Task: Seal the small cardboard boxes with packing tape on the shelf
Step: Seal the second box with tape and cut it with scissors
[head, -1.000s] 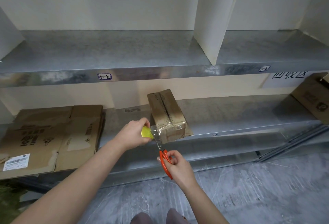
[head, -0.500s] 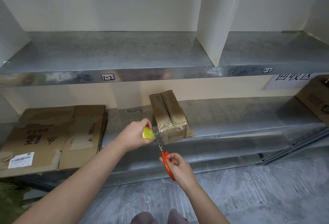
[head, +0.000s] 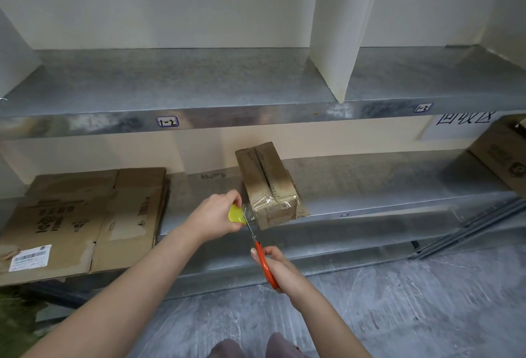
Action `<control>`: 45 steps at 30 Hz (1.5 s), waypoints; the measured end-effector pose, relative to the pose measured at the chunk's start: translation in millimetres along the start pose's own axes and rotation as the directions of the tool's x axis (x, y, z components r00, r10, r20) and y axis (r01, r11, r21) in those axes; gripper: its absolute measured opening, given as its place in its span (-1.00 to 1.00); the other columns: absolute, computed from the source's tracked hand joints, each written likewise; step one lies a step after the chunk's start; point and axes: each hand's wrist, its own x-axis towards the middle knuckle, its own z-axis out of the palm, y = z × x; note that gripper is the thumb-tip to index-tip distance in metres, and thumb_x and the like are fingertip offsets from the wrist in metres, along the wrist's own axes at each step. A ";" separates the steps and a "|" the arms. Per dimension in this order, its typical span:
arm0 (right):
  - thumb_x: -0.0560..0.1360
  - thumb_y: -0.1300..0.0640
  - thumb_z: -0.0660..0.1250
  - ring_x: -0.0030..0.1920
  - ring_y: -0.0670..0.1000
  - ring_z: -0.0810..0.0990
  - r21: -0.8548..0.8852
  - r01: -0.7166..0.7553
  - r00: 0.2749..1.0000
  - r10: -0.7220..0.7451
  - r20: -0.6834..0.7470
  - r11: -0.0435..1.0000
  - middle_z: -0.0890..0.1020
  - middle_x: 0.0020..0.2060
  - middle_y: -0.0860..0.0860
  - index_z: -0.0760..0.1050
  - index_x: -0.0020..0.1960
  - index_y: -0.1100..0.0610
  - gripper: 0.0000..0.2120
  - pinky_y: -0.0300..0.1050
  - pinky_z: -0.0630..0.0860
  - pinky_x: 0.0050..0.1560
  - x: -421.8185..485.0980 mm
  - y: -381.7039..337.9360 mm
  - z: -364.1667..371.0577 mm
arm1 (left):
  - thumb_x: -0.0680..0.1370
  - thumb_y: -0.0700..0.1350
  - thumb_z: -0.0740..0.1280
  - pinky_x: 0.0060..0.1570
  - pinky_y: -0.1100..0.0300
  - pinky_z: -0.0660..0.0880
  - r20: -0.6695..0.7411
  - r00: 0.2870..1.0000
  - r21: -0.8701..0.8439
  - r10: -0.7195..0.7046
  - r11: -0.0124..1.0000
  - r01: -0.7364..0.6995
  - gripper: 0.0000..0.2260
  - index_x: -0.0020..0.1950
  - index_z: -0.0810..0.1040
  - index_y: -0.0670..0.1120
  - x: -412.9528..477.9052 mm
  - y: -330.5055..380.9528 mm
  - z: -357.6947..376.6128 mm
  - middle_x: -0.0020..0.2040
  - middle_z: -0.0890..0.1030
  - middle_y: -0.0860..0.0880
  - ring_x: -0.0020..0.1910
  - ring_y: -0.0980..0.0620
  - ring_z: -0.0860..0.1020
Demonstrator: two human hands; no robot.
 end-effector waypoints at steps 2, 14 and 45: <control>0.46 -0.39 0.24 -0.13 -0.10 0.47 0.019 -0.006 1.000 0.005 0.013 1.000 0.50 -0.18 -0.11 0.40 0.14 -0.09 -0.55 -0.18 0.37 -0.12 0.9 -2.8 0.9 | 0.36 0.04 0.47 -0.19 0.19 0.37 0.001 1.000 0.006 -0.018 1.000 0.018 -0.64 0.04 0.39 0.06 0.4 -1.2 -2.2 -0.05 0.57 0.04 -0.08 0.01 0.50; 0.50 -0.34 0.23 -0.06 -0.13 0.50 0.010 0.020 1.000 -0.020 -0.012 1.000 0.55 -0.10 -0.07 0.40 0.13 -0.05 -0.59 -0.18 0.39 -0.10 3.5 6.3 -0.7 | 0.32 0.10 0.48 -0.12 0.12 0.47 0.029 0.995 0.024 -0.091 0.996 0.091 -0.62 0.00 0.36 0.12 4.2 -5.3 -11.8 -0.01 0.55 -0.01 -0.04 -0.05 0.50; 0.56 -0.03 0.34 -0.40 -0.11 0.42 0.227 0.044 0.999 -0.045 0.000 0.973 0.46 -0.42 -0.04 0.53 -0.06 0.08 -0.83 -0.25 0.32 -0.35 14.1 -1.3 -5.1 | 0.33 0.10 0.49 -0.19 0.20 0.42 0.029 0.997 -0.025 -0.077 0.997 0.078 -0.60 0.04 0.38 0.12 3.7 -3.1 -8.7 -0.01 0.53 0.04 -0.06 0.03 0.49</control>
